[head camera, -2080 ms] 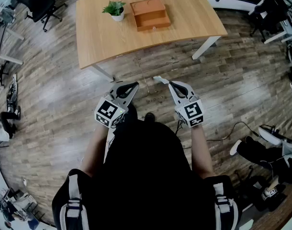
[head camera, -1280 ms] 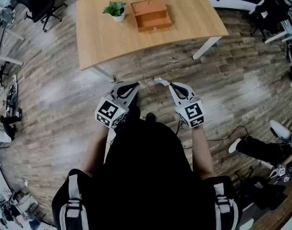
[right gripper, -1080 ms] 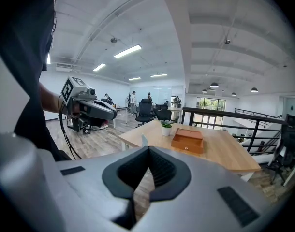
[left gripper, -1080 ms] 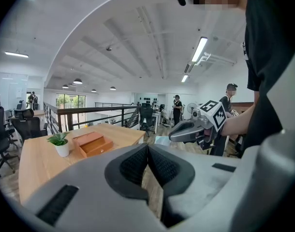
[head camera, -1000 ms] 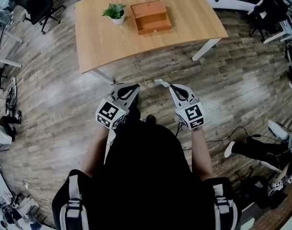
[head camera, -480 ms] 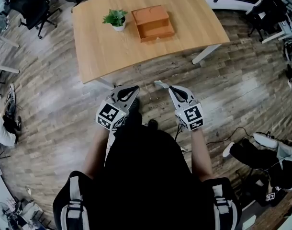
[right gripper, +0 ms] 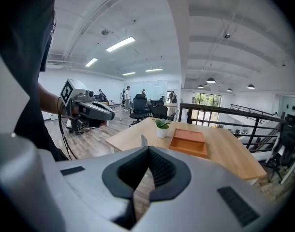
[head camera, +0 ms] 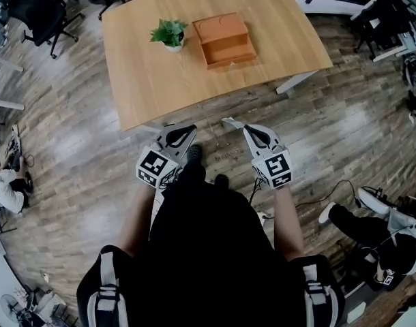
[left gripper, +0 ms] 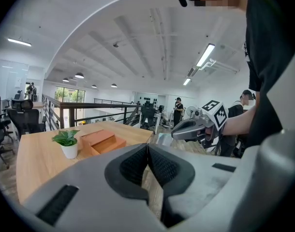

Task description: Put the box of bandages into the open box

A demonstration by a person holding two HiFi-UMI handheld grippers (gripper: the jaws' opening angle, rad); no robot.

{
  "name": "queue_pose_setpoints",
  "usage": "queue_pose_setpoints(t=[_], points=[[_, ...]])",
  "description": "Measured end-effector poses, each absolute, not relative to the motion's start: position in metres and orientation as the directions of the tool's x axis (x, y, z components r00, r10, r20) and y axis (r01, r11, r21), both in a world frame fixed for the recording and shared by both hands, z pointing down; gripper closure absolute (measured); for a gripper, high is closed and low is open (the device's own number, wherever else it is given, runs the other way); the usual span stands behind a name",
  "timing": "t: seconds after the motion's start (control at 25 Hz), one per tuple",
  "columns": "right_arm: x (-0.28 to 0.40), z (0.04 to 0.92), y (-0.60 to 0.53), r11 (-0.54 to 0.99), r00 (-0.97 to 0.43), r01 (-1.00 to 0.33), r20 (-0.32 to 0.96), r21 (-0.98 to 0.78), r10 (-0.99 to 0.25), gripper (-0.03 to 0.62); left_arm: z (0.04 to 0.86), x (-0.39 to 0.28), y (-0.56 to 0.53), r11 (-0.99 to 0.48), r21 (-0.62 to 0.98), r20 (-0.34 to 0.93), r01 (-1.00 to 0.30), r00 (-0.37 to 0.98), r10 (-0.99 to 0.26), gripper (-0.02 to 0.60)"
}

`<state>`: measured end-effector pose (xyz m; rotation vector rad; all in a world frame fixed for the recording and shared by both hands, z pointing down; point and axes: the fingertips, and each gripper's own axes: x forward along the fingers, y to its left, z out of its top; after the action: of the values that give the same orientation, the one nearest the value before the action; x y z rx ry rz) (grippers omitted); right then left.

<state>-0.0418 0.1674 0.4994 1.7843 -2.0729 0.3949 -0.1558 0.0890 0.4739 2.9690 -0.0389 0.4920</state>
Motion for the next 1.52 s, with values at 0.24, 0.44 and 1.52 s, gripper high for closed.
queue_pose_setpoints(t=[0.24, 0.44, 1.52], points=[[-0.039, 0.503, 0.145, 0.117, -0.082, -0.992, 0.478, 0.042, -0.875, 0.569, 0.478, -0.148, 0.058, -0.991, 0.136, 0.32, 0.002, 0.946, 0.046, 0.558], [-0.036, 0.502, 0.125, 0.08, -0.048, -0.996, 0.478, 0.047, -0.877, 0.569, 0.477, -0.14, 0.034, -0.99, 0.134, 0.314, 0.048, 0.945, 0.088, 0.558], [-0.035, 0.51, 0.055, 0.023, 0.014, -0.997, 0.492, 0.07, -0.87, 0.569, 0.491, -0.142, -0.042, -0.984, 0.151, 0.304, 0.091, 0.943, 0.134, 0.558]])
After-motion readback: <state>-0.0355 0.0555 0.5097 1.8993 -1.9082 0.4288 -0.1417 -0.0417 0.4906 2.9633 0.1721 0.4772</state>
